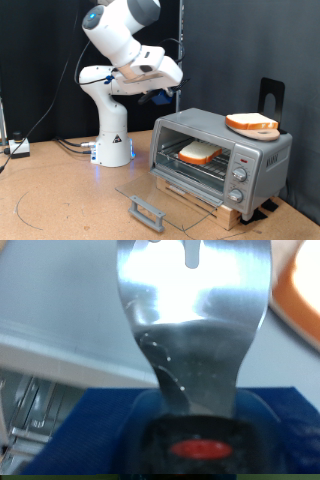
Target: Make a piece of toast with the oven
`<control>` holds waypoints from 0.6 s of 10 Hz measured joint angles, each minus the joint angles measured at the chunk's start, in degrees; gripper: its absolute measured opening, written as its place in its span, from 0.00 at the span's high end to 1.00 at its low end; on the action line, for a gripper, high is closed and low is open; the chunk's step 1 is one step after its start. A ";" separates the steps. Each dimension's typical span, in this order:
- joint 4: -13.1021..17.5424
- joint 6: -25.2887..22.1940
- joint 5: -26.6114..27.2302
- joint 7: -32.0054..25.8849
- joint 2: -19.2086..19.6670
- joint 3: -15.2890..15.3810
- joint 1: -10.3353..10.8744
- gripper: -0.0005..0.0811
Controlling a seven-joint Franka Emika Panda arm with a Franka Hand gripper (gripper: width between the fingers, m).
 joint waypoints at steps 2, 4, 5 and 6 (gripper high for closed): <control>-0.89 -1.59 0.25 3.36 -1.86 2.42 1.36 0.51; -2.19 -2.45 1.36 6.91 -3.96 5.04 2.63 0.51; -3.01 -2.46 2.29 8.02 -5.31 6.25 3.27 0.51; -3.85 -2.46 2.98 9.19 -6.83 7.47 3.87 0.51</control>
